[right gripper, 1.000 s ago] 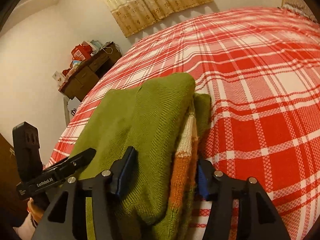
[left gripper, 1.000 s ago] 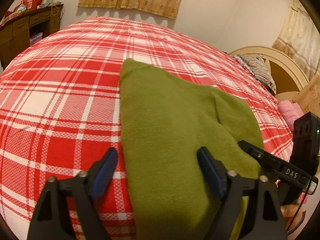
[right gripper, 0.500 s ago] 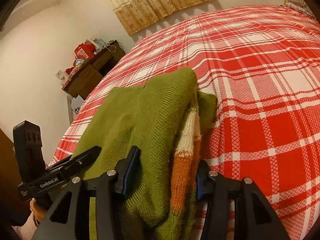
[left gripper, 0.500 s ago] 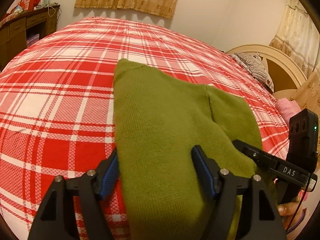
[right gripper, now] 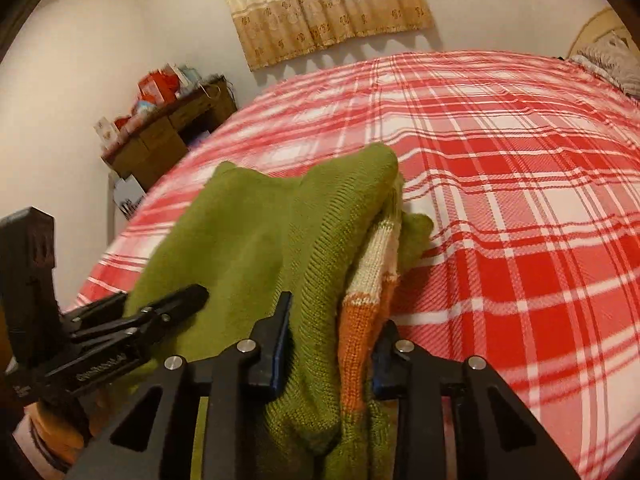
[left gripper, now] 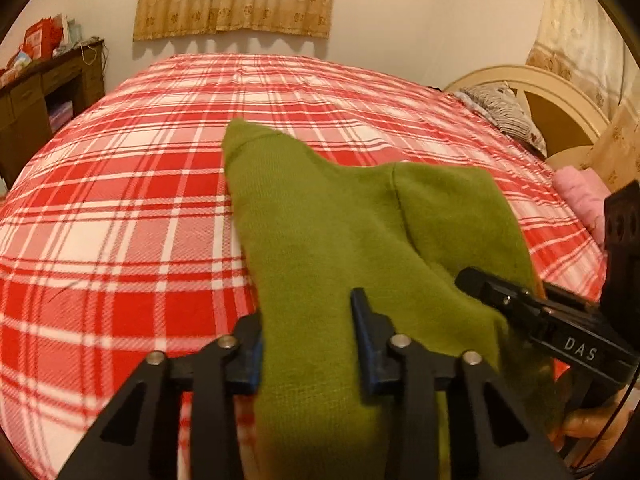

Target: Fold small clothes

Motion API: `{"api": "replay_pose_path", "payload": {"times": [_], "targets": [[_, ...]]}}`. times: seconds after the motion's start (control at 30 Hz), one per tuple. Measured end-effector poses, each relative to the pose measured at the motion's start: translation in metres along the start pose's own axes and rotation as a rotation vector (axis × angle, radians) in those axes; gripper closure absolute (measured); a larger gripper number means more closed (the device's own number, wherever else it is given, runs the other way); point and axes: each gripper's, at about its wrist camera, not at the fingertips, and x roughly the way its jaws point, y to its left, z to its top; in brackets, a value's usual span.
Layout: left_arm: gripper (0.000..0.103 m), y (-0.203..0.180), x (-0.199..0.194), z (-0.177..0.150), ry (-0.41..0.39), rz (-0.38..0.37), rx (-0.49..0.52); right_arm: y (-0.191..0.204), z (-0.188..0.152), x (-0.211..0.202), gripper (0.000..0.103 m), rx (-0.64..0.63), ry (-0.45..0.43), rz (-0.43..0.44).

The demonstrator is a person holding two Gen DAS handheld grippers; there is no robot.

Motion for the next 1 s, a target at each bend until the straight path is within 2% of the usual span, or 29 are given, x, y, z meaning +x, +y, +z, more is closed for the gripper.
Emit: {"api": "replay_pose_path", "payload": {"times": [0.13, 0.3, 0.33, 0.43, 0.57, 0.67, 0.83, 1.0], "targets": [[0.070, 0.003, -0.031, -0.013, 0.070, -0.046, -0.025, 0.008, -0.020, -0.036, 0.072, 0.068, 0.031, 0.083], [0.069, -0.005, -0.064, -0.055, 0.175, -0.070, 0.018, 0.015, -0.066, -0.072, 0.072, 0.090, 0.105, 0.170], [0.066, -0.006, -0.065, -0.060, 0.184, -0.070, 0.018, 0.009, -0.077, -0.072, 0.072, 0.128, 0.120, 0.182], [0.048, -0.007, -0.057, -0.064, 0.168, -0.027, 0.012, -0.002, -0.091, -0.064, 0.069, 0.178, 0.121, 0.155], [0.024, -0.011, -0.035, -0.053, 0.184, 0.032, 0.024, -0.016, -0.094, -0.055, 0.050, 0.264, 0.113, 0.142], [0.023, -0.021, -0.023, -0.047, 0.180, 0.091, 0.077, -0.017, -0.094, -0.049, 0.046, 0.249, 0.077, 0.152], [0.023, -0.023, -0.016, -0.052, 0.158, 0.103, 0.091, -0.002, -0.100, -0.045, 0.043, 0.123, 0.013, 0.114], [0.026, -0.024, -0.017, -0.055, 0.123, 0.094, 0.108, 0.001, -0.094, -0.041, 0.043, 0.101, 0.007, 0.087]]}}
